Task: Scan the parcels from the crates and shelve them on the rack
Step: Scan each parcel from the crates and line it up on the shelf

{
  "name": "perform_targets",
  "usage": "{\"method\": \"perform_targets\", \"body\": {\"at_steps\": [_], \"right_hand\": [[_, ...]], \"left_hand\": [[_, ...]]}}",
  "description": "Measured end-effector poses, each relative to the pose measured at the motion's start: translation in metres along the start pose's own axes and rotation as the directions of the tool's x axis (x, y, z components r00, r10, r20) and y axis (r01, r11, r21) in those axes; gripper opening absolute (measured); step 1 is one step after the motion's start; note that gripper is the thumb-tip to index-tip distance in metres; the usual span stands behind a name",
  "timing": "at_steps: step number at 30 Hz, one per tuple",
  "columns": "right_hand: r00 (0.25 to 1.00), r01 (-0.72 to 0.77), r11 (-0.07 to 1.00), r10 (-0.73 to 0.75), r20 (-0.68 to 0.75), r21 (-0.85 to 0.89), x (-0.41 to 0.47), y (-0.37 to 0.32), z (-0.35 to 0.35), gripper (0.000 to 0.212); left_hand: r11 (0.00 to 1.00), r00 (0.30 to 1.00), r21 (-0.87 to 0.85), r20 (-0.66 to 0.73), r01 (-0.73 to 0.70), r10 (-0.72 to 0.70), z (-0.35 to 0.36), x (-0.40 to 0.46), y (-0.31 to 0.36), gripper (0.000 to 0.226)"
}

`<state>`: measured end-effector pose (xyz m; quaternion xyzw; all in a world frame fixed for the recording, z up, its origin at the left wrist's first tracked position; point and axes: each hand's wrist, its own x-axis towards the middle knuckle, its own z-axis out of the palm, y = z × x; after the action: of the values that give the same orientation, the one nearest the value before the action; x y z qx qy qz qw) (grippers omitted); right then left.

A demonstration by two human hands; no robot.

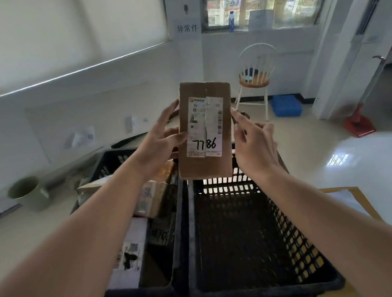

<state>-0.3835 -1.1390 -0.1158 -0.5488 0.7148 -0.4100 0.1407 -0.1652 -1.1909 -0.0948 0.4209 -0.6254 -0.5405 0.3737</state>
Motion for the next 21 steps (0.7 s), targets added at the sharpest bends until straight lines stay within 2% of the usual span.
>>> {"method": "perform_targets", "body": {"at_steps": [6,11,15,21], "right_hand": [[0.977,0.191,0.969,-0.203,0.066,0.158,-0.001,-0.031,0.009,0.048],[0.926,0.278,0.915,-0.336,0.17,0.294,-0.018,-0.05,0.014,0.049],[0.865,0.281,0.86,-0.42,0.276,0.426,-0.046,-0.068,0.012,0.049],[0.751,0.26,0.761,-0.546,0.371,0.594,-0.115,-0.112,0.018,0.043]], "left_hand": [[0.998,0.981,-0.056,-0.193,-0.013,0.002,-0.012,-0.039,0.011,0.076],[0.995,0.92,-0.087,-0.393,-0.044,0.007,-0.015,-0.097,0.017,0.074],[0.999,0.836,-0.03,-0.548,-0.04,0.017,-0.006,-0.16,0.028,0.067],[0.998,0.654,0.06,-0.755,0.016,0.035,0.007,-0.269,0.047,0.049]]}}
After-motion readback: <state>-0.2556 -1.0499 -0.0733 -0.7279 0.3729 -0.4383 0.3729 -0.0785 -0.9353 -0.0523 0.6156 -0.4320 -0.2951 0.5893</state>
